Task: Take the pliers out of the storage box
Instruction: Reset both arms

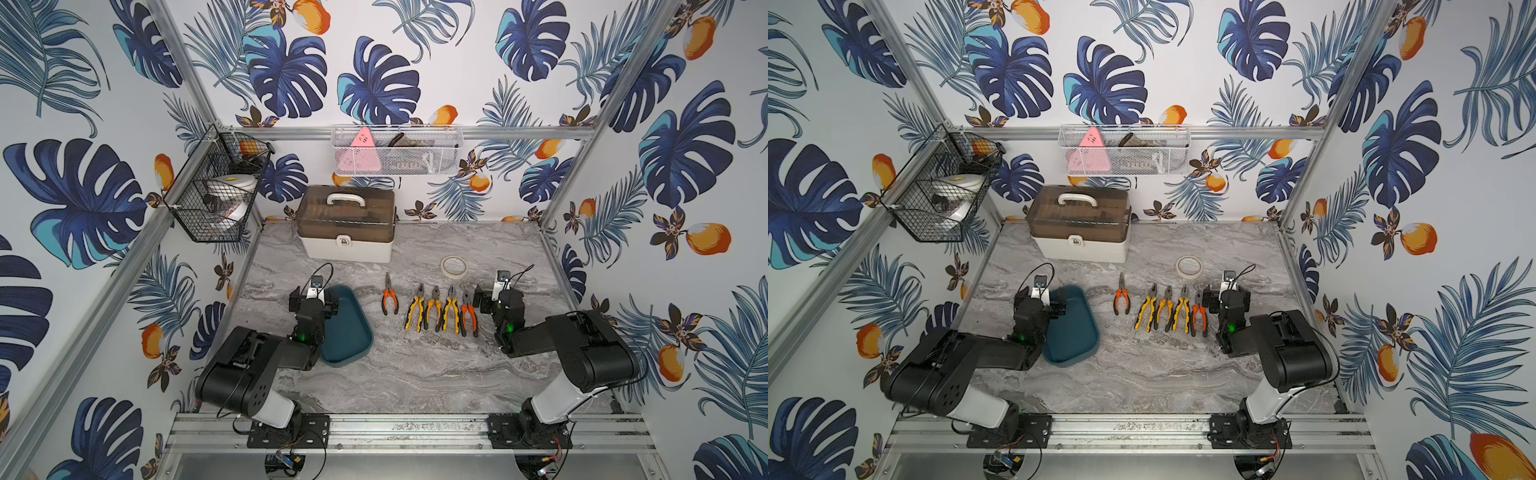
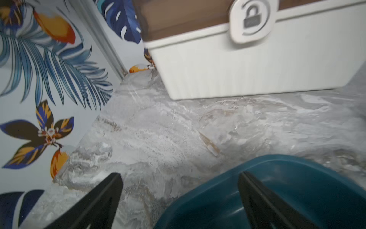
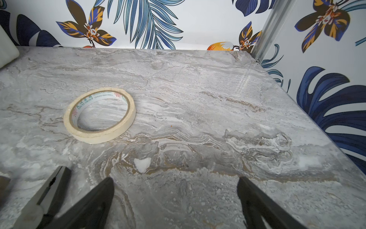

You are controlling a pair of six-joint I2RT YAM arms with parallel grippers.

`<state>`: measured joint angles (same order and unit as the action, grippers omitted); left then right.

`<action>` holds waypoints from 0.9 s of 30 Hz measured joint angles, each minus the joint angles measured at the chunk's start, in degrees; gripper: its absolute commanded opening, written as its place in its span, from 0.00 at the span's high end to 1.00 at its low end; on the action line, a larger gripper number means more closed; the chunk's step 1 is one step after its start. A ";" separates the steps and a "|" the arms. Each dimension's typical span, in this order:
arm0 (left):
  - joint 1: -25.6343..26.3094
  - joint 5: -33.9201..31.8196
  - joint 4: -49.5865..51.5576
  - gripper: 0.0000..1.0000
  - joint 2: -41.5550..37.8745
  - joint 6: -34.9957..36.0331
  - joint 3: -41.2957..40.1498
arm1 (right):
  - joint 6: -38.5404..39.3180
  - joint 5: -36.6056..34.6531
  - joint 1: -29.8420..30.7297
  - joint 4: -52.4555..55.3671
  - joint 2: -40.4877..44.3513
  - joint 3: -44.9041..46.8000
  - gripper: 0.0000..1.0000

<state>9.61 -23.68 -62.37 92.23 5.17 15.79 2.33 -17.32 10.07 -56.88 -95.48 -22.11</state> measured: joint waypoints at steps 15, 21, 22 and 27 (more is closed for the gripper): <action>-3.04 8.92 4.42 0.01 1.64 -4.20 4.57 | -0.35 0.26 -0.37 0.17 0.00 -0.39 0.00; -3.06 9.53 4.98 0.01 1.62 -4.24 4.55 | -0.37 0.31 -0.37 0.20 0.00 -0.39 0.00; -3.06 9.53 5.01 0.01 1.62 -4.24 4.52 | -0.37 0.46 -0.37 0.20 0.00 -0.39 0.00; -3.04 9.70 4.96 0.01 1.62 -4.24 4.48 | -0.37 0.46 -0.37 0.20 0.00 -0.39 0.00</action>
<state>6.57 -13.98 -57.41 93.84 0.93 20.27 1.96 -16.86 9.69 -56.69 -95.48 -22.50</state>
